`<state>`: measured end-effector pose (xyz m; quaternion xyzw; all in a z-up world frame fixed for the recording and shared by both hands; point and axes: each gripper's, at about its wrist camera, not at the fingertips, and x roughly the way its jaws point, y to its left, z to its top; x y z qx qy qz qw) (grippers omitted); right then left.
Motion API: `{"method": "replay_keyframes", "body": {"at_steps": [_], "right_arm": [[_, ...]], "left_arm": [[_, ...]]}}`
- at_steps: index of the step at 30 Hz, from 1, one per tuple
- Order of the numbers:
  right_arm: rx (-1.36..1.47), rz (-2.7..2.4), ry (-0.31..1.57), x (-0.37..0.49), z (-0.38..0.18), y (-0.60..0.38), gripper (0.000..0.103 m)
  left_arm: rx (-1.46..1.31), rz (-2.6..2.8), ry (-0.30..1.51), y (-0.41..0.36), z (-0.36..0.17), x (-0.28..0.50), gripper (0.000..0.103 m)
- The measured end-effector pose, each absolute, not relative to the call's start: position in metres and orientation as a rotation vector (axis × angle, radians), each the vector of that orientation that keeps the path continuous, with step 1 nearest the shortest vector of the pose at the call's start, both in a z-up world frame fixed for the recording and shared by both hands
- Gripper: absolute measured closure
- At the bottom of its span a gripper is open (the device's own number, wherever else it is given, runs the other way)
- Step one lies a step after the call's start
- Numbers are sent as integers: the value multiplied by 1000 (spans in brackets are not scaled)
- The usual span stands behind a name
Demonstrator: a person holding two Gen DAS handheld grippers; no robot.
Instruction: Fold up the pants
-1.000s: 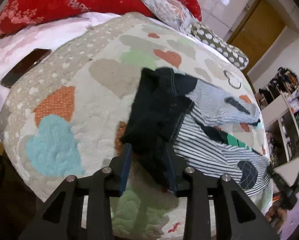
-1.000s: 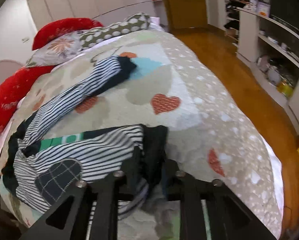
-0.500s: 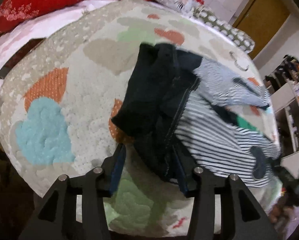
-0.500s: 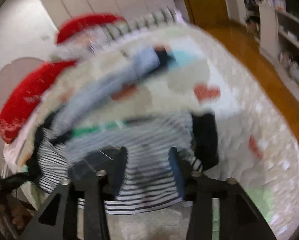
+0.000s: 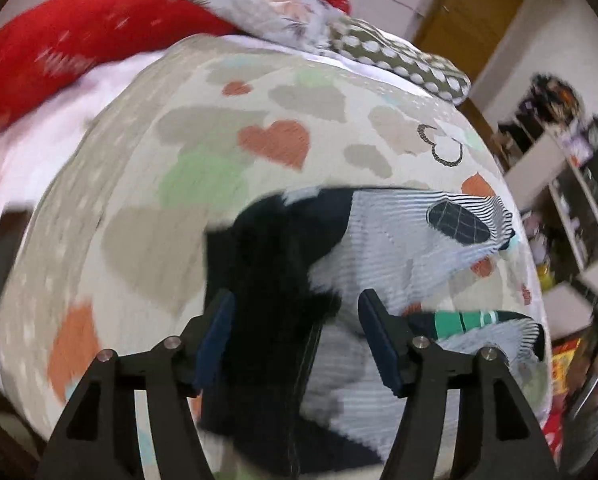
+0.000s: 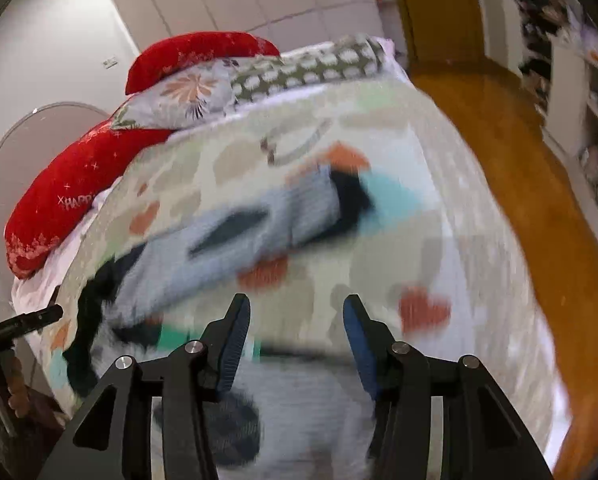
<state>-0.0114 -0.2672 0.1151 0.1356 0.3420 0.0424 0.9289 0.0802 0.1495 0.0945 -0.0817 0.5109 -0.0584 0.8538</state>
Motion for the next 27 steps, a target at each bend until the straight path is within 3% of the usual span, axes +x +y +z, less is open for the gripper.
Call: {"method": "replay_keyframes", "body": {"at_steps": [10,12,15,18,20,22,23,25,27], "right_arm": [[76,50,814,148,136,-270,49],[-8,106,855,167,129,-254,49],[-146,193,929,193,107,-226,49],[-230,217,977,213,83,-213,49],[-261,225,974,221,71,-208,41],[-254,225,941,220,69,-207,43],[-229,236,942,218,69,-208,62],[-172,269,944,215,73,-210,98],[-134,274,939,208,80,-211,98]], "left_arm": [[-38,-270,1283,126,32,204,36],[-14,-281,1306,125,18,214,36],[3,-321,1312,121,9,222,27],[70,-331,1309,114,8,218,27],[131,-328,1291,108,8,212,37],[162,-352,1264,101,14,203,89],[175,-343,1248,97,19,199,96],[210,-317,1215,89,25,191,96],[221,-293,1186,86,33,182,96]]}}
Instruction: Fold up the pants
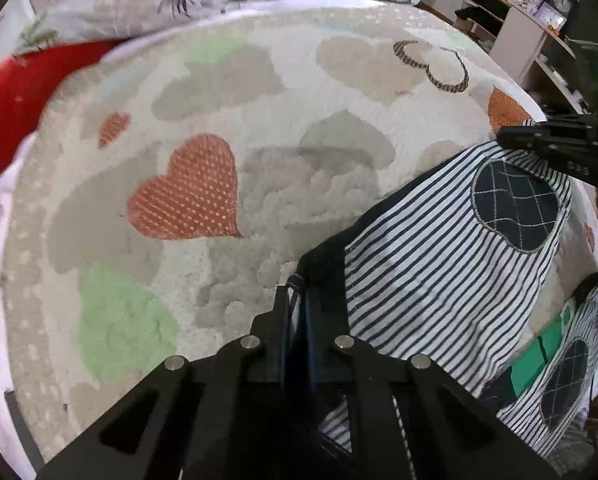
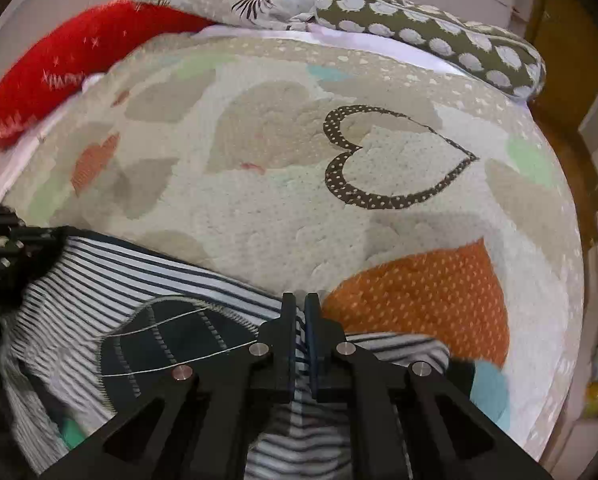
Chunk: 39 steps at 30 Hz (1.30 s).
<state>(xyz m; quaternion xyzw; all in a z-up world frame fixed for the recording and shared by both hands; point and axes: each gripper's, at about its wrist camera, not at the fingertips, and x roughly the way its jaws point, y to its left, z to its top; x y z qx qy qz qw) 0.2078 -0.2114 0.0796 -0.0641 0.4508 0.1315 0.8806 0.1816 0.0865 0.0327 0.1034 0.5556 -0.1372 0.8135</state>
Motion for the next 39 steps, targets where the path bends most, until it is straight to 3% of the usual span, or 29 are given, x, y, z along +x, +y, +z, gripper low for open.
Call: {"method": "replay_keyframes", "body": {"at_steps": [13,19,25,28,30,32,34,35,37,39], "right_arm": [[-45,290,706,40,153,-212,98],[56,360,720,-57,115,-208,98],[141,331,827,-110,46,-203,97],[243,277,802,-128,39,-223,97],[292,224,745,-138,48,-240,92],[321,166,687,-142,58,-256,66],[322,123,656,-137,64,-264,53],[319,97,647,-133,66,-266,53],[318,60,638,-123,67,-267,53],[307,47,641,-107,64,-262,53]], "left_arm": [[155,-339,907,95,132,58,96],[145,-320,901,107,107,-18,96],[119,-226,1052,121,40,-60,96],[46,-223,1068,136,36,-72,96],[-21,-226,1040,150,46,-82,96],[-57,-224,1002,158,60,-88,96],[-97,-242,969,161,74,-87,91],[-117,-253,956,161,80,-84,88],[-129,-225,938,158,87,-69,69],[-125,-157,928,157,88,-48,64]]}}
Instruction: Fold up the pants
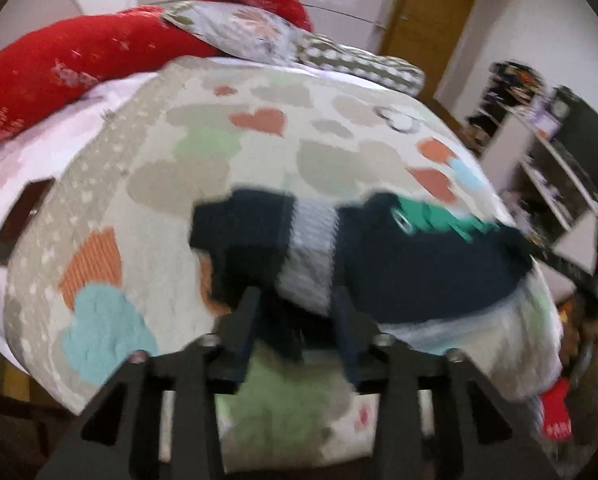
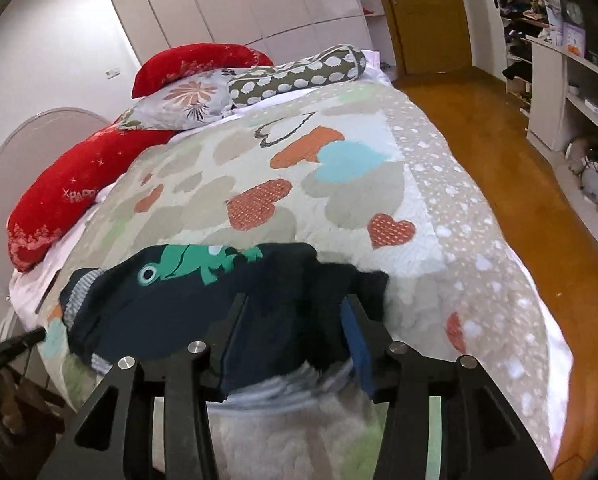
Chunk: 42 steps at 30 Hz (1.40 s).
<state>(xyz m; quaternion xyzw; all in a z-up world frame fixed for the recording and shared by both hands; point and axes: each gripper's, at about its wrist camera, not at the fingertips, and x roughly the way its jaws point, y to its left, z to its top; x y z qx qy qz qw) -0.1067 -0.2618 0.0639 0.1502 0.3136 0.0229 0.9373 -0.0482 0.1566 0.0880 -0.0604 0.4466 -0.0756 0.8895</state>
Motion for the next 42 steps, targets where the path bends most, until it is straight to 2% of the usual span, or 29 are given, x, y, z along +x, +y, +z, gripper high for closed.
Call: {"method": "replay_keyframes", "body": {"at_steps": [3,4,5,6,9,12,13,17,22,23,24,25,26,36,41,42], "right_arm": [[266,-5,657,-89,57,-256,53],[251,-13,667,-84,55,-252,58],[238,3,682,-81,52,-249,89],[233,32,709,-77,49,-247,97],[225,32,703,-82,49,-249,97],[254,-4,686,-90,52,-266,97],[271,-21,681,-92,53,-274,97],[310,-46,676,-95,53,-287,97],[259,-69,673,-93,54,-274,97],[264,-68,676,-92,53,-274,97],[270,-64,677,-92,53,-273,97],[273,-61,677,-92,54,-273,97],[273,-59,678,-92,54,-274,97],[359,-9,677,-99,58,-293,97],[354,-26,707,-94,45,-294,97],[343,-32,715,-92,42,-293,97]], "left_arm": [[-197,-83,958,160,81,-21,64],[-232,-71,966,162,78,-16,64],[-264,-65,965,164,77,-15,64],[-282,-58,961,166,77,-15,64],[-309,-7,933,174,78,-19,62],[-391,44,932,196,74,-19,43],[-428,56,934,205,71,-18,41],[-568,70,963,231,55,-16,37],[-504,10,1017,208,45,-3,36],[-480,2,1024,203,45,0,37],[-447,-1,1028,197,44,4,55],[-414,6,1042,190,43,9,82],[-409,9,1054,189,42,11,86],[-518,-9,1038,188,73,-38,92],[-499,98,1168,194,27,-36,91],[-514,106,1192,197,17,-34,85]]}}
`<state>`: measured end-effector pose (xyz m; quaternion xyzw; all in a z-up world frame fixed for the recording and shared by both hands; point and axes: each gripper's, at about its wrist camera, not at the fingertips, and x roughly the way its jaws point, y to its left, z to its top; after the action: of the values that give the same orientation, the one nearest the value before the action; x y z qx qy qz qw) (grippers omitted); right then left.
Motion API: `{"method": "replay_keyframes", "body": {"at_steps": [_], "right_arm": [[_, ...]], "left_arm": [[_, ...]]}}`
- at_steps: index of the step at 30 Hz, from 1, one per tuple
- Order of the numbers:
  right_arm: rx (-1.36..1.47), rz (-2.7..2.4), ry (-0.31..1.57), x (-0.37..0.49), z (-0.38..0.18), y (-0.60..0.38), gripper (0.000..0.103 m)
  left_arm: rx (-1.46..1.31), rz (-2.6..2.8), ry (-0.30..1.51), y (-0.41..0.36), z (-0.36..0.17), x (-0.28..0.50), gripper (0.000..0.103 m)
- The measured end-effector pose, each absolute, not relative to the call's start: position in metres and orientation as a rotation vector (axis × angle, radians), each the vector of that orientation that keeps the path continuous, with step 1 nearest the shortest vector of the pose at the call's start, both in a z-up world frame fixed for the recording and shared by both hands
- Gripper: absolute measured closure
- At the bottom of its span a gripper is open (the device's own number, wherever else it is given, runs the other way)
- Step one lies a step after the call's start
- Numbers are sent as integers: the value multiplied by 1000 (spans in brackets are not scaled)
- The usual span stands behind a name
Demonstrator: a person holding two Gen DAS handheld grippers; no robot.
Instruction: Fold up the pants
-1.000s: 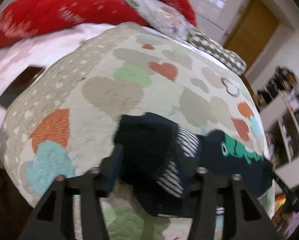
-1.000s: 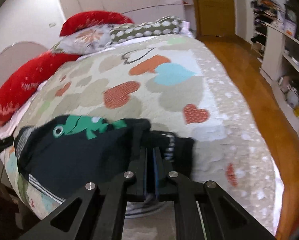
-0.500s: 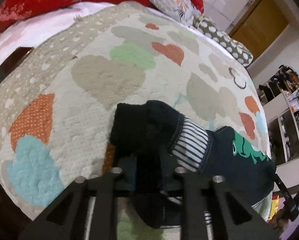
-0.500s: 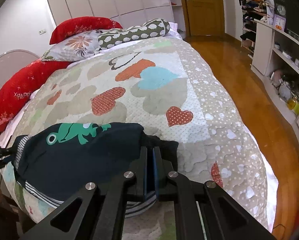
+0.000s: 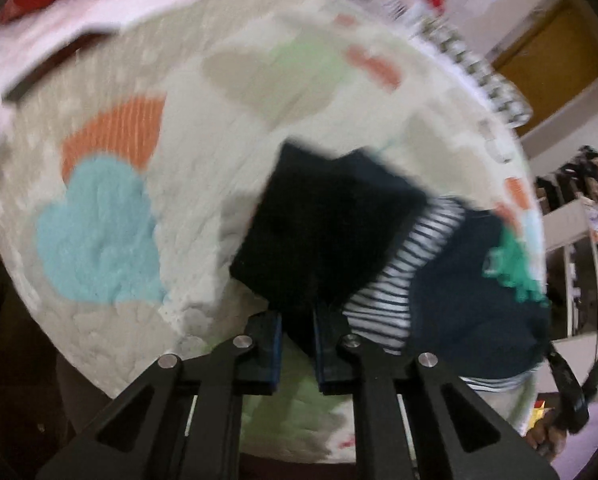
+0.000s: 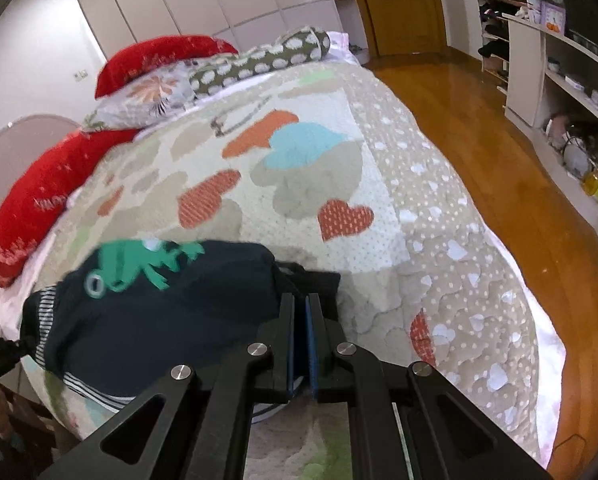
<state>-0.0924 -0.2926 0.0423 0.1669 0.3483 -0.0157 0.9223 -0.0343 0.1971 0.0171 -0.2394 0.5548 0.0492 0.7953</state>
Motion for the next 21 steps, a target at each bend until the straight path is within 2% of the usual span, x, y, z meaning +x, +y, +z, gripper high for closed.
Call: {"method": "replay_keyframes", "body": {"at_steps": [3,5,6,7,8,9,14,19,21], "right_arm": [[307,-70,718,-88,38,-287,96],[347,-53,692,-94,43,-291,93],[376,-42,670,-98,46,-295,90],[399,-40,648,-104,50,-300,76],[411,-48,630,-109,52,-304,56],[421,-60,610,-115,54,-308,44],[466,-40,609,-125,48,-319,44],[485,15,628,-119,39,-302,43],[476,5,656,-112,33,-291,42]], "left_arm": [[-590,85,1180,206,15,-35,84],[-613,64,1147,213,24,-39,76],[-618,62,1134,217,27,-41,68],[-625,62,1119,222,31,-44,65],[-633,60,1101,228,34,-48,64],[-640,58,1083,234,39,-53,64],[-581,92,1022,235,60,-69,63],[-464,3,957,200,84,-53,61],[-400,-13,932,183,85,-38,58]]}}
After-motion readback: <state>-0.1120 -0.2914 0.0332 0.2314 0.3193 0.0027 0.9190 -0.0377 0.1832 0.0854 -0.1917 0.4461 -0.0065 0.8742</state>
